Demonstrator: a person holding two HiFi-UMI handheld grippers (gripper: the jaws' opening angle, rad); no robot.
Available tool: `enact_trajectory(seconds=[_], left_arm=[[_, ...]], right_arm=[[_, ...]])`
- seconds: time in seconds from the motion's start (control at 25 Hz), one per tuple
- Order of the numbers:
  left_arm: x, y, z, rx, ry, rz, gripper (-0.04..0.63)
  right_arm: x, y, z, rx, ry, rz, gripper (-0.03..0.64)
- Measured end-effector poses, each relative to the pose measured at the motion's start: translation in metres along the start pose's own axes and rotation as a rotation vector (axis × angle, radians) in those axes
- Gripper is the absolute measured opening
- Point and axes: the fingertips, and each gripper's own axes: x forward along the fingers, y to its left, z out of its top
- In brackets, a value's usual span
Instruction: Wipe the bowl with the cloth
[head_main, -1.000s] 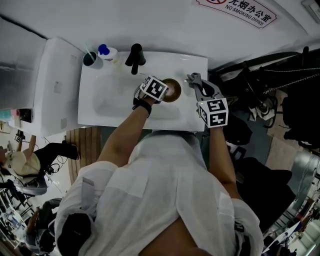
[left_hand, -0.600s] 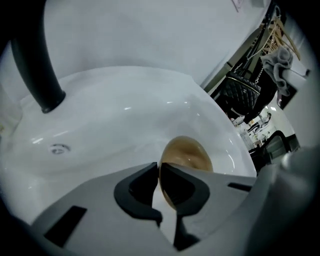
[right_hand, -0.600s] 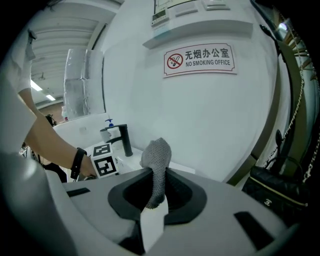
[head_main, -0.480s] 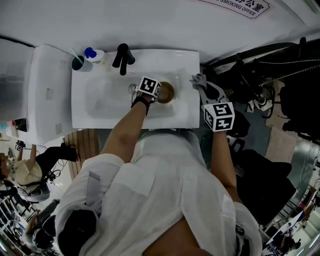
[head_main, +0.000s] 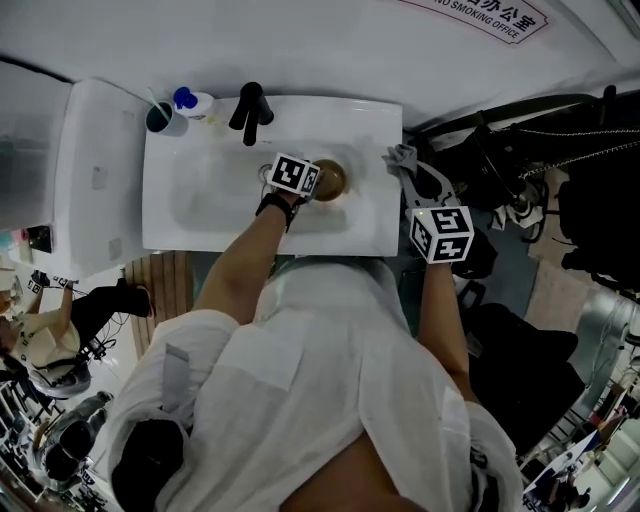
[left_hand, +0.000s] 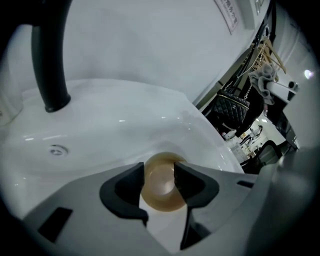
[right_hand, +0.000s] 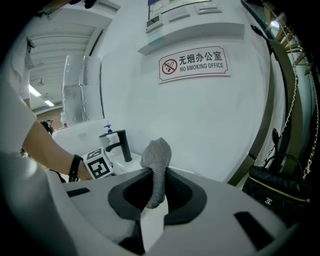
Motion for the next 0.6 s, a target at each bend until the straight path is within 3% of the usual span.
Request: enact_trajectory(seconds=[0.2, 0.36, 0.48, 0.6], left_arm=[[-0.042, -0.001, 0.023, -0.017, -0.163, -0.014, 0.189], [-0.097, -0.013, 0.040, -0.055, -0.376, -0.127, 0.139], [-0.150, -0.022, 0.054, -0.009, -0.566, -0.197, 0.102], [-0.208, -0.023, 0.067, 0.060, -0.754, -0.194, 0.062]], right_arm=[[-0.007, 0.001, 0.022, 0.119, -0.133, 0.042, 0.066], [-0.024, -0.015, 0.043, 0.266, -0.291, 0.074, 0.066], [-0.035, -0.025, 0.053, 0.267, -0.363, 0.060, 0.066], [-0.042, -0.024, 0.066, 0.228, -0.424, 0.057, 0.066]])
